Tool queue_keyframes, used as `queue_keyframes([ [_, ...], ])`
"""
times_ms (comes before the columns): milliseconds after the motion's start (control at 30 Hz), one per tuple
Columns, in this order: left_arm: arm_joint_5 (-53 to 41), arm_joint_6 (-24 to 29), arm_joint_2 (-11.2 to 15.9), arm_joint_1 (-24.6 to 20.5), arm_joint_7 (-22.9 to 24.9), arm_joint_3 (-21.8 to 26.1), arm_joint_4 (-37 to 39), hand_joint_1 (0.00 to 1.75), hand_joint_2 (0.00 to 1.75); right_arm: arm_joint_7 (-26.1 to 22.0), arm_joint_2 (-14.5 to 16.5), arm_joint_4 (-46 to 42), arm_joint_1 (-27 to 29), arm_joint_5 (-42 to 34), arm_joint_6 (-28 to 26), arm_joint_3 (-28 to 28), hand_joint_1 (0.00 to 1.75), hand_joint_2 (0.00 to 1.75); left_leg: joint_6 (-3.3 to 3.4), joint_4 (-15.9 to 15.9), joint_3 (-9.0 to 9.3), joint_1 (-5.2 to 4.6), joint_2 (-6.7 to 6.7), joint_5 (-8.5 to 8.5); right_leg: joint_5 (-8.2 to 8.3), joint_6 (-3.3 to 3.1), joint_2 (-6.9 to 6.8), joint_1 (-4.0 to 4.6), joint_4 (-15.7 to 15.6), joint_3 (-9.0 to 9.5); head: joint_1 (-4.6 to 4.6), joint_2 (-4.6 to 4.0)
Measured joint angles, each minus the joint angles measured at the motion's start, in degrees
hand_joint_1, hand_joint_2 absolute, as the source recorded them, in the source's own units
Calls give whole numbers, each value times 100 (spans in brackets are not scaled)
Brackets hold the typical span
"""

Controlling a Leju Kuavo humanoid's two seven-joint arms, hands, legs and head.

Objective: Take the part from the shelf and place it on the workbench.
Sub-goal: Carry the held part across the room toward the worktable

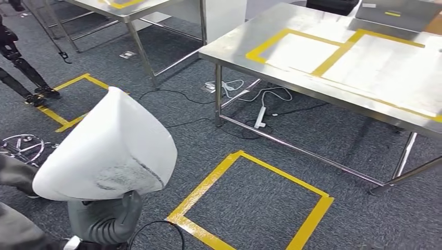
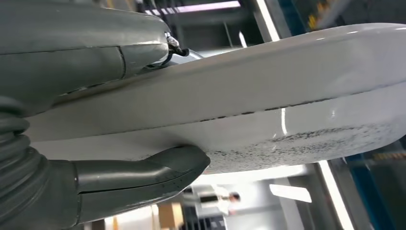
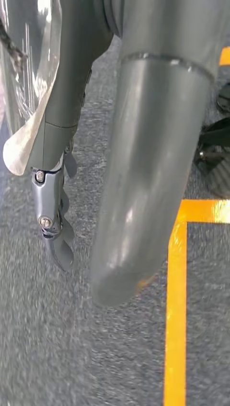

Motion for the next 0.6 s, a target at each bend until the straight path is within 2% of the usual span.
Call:
queue_keyframes([
  [33,9,-39,-45,-54,-42,2,36,175,175,-48,0,-4,-12,-22,22,-26,0,0,-37,17,6,-12,47,-20,59,-36,-75,8,-236,140,-2,0],
  [67,21,-41,-86,-99,-91,5,68,175,175,-105,0,-7,-20,-25,61,-44,0,0,-73,29,18,-26,96,-35,65,-81,-101,20,-325,194,-2,0],
  [133,77,30,-157,-151,-178,19,110,175,175,-228,-8,-9,-12,60,159,-54,0,0,-135,27,51,-22,175,-54,77,-176,21,31,-314,192,-5,0],
  [167,120,99,-186,-158,-204,33,121,175,175,-283,-15,-9,-4,140,205,-42,0,0,-165,56,60,-8,133,-93,87,-214,77,27,-319,191,-8,0],
  [200,173,183,-203,-147,-229,54,125,175,175,-326,-32,-9,-3,224,241,-20,0,0,-189,170,25,7,30,-188,98,-253,138,19,-328,195,-16,0],
  [267,295,373,-205,-57,-271,117,126,175,175,-401,-90,-9,-17,337,285,34,0,0,-213,780,-231,24,-246,-542,110,-311,278,12,-338,202,-42,0],
  [300,350,457,-197,9,-286,148,126,175,175,-433,-132,-10,-23,358,303,55,0,0,-211,1205,-432,25,-321,-732,109,-327,357,20,-337,202,-49,0],
  [333,405,526,-184,74,-293,172,127,175,175,-457,-178,-10,-22,370,318,68,0,0,-204,1563,-615,23,-351,-852,106,-335,438,32,-336,205,-52,0],
  [367,450,574,-169,122,-295,187,127,175,175,-466,-222,-11,-13,369,335,76,0,0,-190,1748,-727,18,-361,-859,104,-340,518,45,-335,210,-52,0],
  [400,484,608,-154,155,-296,192,128,175,175,-456,-262,-12,-3,367,347,80,0,0,-165,1705,-741,12,-371,-737,102,-342,601,56,-334,220,-51,0],
  [433,508,634,-140,176,-296,194,128,175,175,-428,-296,-13,5,367,344,82,0,0,-131,1433,-651,6,-410,-512,100,-343,685,64,-333,231,-51,0],
  [500,528,692,-106,213,-296,207,128,175,175,-330,-328,-14,9,374,275,84,0,0,-55,640,-356,4,-680,-53,95,-333,845,70,-324,232,-47,0],
  [533,539,725,-82,235,-298,225,128,175,175,-272,-332,-15,9,379,219,85,0,0,-38,342,-241,4,-818,59,96,-316,922,64,-314,214,-50,0],
  [567,558,762,-56,257,-299,251,128,175,175,-214,-332,-15,16,379,166,85,0,0,-29,184,-183,-2,-914,90,100,-289,987,51,-307,186,-51,0],
  [600,582,804,-33,276,-303,290,128,175,175,-150,-327,-15,28,377,120,85,0,0,-29,141,-167,-12,-925,69,107,-252,1052,36,-304,158,-54,0],
])
